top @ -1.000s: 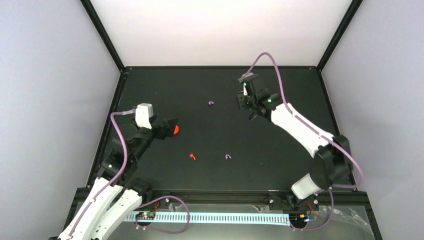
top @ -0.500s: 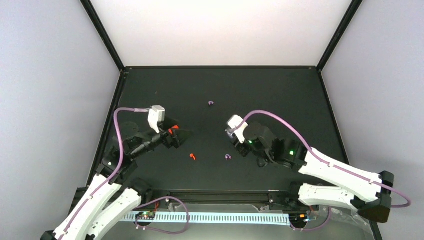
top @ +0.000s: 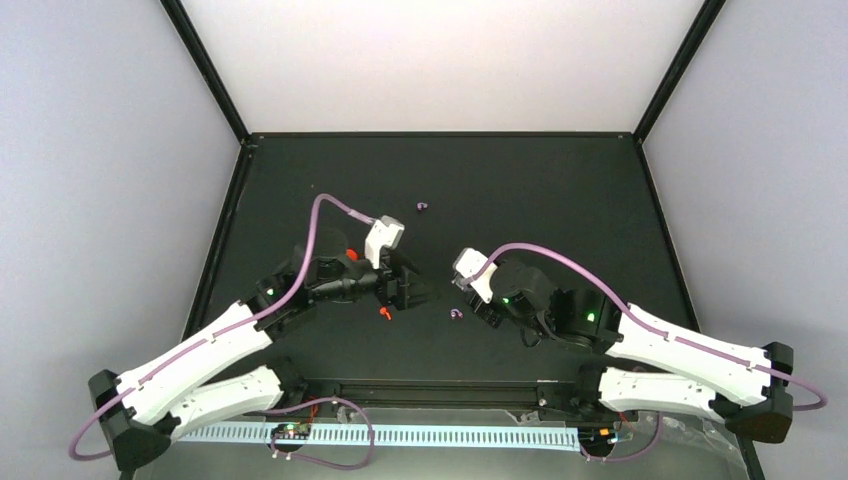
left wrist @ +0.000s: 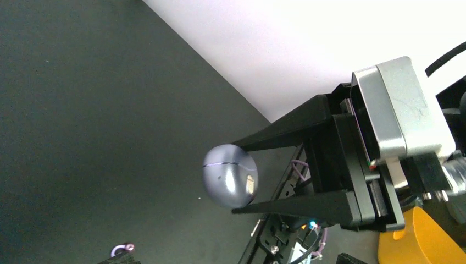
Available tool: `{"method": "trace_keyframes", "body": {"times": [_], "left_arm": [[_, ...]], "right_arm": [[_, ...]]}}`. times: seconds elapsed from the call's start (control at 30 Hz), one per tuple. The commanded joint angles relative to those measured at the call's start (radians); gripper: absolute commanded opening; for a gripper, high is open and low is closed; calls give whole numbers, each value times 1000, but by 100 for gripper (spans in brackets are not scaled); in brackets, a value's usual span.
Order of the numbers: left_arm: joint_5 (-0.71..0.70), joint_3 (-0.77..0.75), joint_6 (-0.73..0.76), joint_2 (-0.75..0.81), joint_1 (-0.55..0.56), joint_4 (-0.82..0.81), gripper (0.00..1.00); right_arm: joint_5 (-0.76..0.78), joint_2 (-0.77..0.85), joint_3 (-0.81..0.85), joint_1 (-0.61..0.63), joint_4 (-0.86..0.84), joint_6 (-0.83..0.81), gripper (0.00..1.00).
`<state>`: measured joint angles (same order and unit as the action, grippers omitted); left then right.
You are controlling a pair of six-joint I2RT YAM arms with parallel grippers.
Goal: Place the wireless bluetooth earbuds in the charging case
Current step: Pick up the charging case at the center of the board.
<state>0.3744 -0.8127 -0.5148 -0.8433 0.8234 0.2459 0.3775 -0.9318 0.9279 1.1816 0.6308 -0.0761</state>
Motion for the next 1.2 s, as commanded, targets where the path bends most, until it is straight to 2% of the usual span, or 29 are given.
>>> {"method": "trace_keyframes", "body": {"times": [0.0,0.27,0.8,1.17], "left_arm": [[-61,-80,-32,-75,60,-17,94],[-93,-94,-55,-168,72,-43,85],[-12,-113,-81,-274,101,-88,55],[35,-82,-118,-287,113,-141,43]], "right_arm": [[-1,-10,29,17,-26,-20,1],[-33,-19,53,37,-43,-6,1],[-59,-28,60,46,-91,3,1],[-58,-23,49,45,-131,7,1]]}}
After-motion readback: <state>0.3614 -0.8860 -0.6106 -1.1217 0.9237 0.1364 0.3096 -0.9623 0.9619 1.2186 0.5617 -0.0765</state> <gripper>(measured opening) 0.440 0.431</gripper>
